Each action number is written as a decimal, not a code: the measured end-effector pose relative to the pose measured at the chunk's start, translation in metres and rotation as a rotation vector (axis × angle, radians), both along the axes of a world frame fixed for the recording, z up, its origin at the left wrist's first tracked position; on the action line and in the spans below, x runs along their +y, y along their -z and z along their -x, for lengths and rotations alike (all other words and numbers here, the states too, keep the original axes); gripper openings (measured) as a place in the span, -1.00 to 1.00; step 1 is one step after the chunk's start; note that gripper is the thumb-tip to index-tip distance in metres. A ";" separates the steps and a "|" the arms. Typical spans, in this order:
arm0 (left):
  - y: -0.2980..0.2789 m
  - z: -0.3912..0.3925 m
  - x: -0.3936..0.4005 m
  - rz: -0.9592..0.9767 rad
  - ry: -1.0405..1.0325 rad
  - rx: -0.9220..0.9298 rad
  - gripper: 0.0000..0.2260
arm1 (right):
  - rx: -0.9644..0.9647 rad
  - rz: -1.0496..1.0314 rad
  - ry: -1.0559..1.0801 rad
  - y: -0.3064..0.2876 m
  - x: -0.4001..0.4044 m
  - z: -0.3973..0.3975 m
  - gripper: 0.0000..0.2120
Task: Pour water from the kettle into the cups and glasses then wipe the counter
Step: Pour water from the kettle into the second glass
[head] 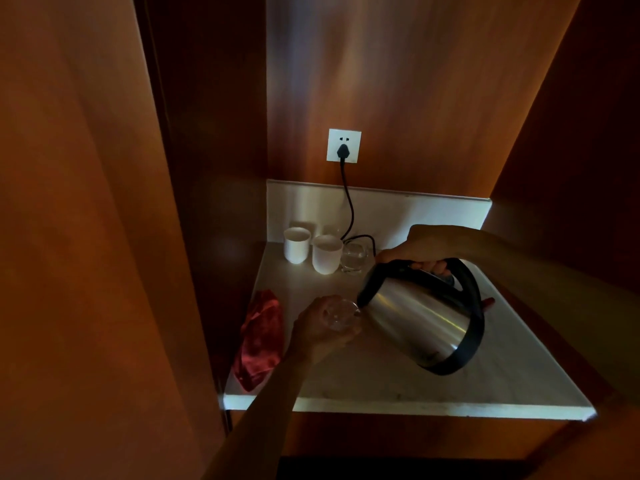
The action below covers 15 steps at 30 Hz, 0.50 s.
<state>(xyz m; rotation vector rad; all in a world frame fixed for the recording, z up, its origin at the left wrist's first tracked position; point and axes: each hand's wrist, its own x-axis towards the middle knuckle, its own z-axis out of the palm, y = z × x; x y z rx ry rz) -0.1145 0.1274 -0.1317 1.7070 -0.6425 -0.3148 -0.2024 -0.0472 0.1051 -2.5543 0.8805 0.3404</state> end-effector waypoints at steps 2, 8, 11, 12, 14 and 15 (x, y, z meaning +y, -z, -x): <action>-0.001 0.001 0.001 -0.005 0.001 0.001 -0.48 | 0.013 0.003 0.000 0.000 0.001 -0.002 -0.41; 0.003 -0.003 0.002 0.002 0.014 0.006 -0.40 | 0.020 0.003 -0.002 -0.003 0.004 -0.003 -0.43; 0.002 -0.002 0.002 0.000 0.014 -0.016 -0.40 | 0.036 -0.006 -0.005 -0.003 0.004 -0.004 -0.43; 0.003 -0.003 0.002 -0.001 0.014 -0.019 -0.41 | 0.039 -0.005 -0.005 -0.004 0.004 -0.004 -0.43; 0.001 -0.002 0.003 0.009 0.025 -0.006 -0.43 | 0.040 -0.004 -0.003 -0.004 0.005 -0.004 -0.44; 0.002 -0.002 0.002 0.014 0.027 0.001 -0.43 | 0.042 -0.004 -0.004 -0.005 0.005 -0.004 -0.44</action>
